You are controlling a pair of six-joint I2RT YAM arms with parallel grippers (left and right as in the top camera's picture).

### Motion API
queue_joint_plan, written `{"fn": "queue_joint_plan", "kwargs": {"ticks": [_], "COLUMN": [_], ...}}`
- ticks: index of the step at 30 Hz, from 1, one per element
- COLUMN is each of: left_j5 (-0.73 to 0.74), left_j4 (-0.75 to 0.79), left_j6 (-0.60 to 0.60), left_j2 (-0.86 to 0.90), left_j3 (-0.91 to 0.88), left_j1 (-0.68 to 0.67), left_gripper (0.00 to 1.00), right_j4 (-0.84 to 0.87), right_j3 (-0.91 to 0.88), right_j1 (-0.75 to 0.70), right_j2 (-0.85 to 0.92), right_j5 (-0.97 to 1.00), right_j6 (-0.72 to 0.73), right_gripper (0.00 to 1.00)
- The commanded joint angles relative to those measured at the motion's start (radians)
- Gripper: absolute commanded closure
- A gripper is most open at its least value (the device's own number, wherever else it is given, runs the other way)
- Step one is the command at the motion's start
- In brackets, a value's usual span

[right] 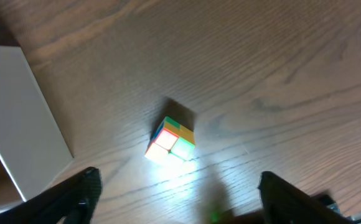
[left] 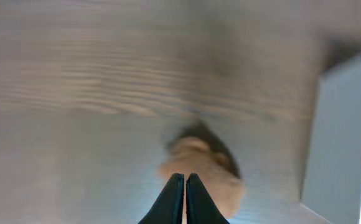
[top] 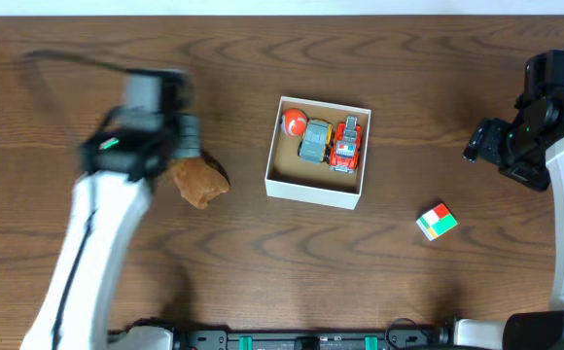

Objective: Pack container

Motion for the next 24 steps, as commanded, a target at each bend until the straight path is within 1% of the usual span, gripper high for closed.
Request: {"fn": "queue_joint_plan", "kwargs": {"ticks": [1, 2, 3, 4, 5, 6, 7, 9, 12, 13, 15, 19, 24], "left_j5": [-0.014, -0.014, -0.011, -0.011, -0.011, -0.011, -0.011, -0.011, -0.011, -0.011, -0.011, -0.011, 0.012], "left_j4": [-0.056, -0.087, -0.116, -0.148, -0.178, -0.206, -0.227, -0.253, -0.268, -0.268, -0.268, -0.267, -0.267], "left_j6": [-0.09, -0.117, -0.141, -0.171, -0.197, -0.213, -0.215, -0.215, -0.215, -0.215, -0.215, -0.215, -0.214], "left_j2": [-0.097, -0.117, -0.131, -0.145, -0.154, -0.16, -0.161, -0.158, -0.144, -0.14, -0.13, -0.108, -0.076], "left_j3": [0.004, 0.004, 0.004, 0.004, 0.004, 0.003, 0.003, 0.003, 0.002, 0.002, 0.001, 0.002, 0.002], "left_j1": [0.111, 0.145, 0.171, 0.196, 0.217, 0.233, 0.24, 0.243, 0.243, 0.243, 0.243, 0.243, 0.242], "left_gripper": [0.94, 0.93, 0.89, 0.75, 0.7, 0.68, 0.67, 0.55, 0.43, 0.42, 0.42, 0.42, 0.42], "right_j4": [-0.024, -0.037, -0.046, -0.05, -0.05, -0.045, -0.039, -0.018, 0.029, 0.044, 0.082, 0.204, 0.313], "right_j3": [-0.005, -0.005, -0.007, -0.015, -0.03, -0.059, -0.084, -0.154, -0.293, -0.34, -0.417, -0.536, -0.628], "right_j1": [0.037, 0.055, 0.072, 0.094, 0.116, 0.139, 0.152, 0.17, 0.187, 0.192, 0.199, 0.2, 0.2], "right_j2": [-0.007, -0.011, -0.015, -0.023, -0.033, -0.048, -0.059, -0.081, -0.111, -0.116, -0.117, -0.116, -0.115], "right_j5": [0.013, 0.013, 0.013, 0.013, 0.012, 0.011, 0.012, 0.012, 0.004, 0.003, -0.009, -0.071, -0.07], "right_j6": [-0.08, -0.1, -0.108, -0.114, -0.114, -0.091, -0.057, 0.043, 0.235, 0.296, 0.373, 0.436, 0.552], "right_gripper": [0.11, 0.07, 0.06, 0.05, 0.04, 0.04, 0.04, 0.03, 0.01, 0.01, 0.01, 0.01, 0.01]}}
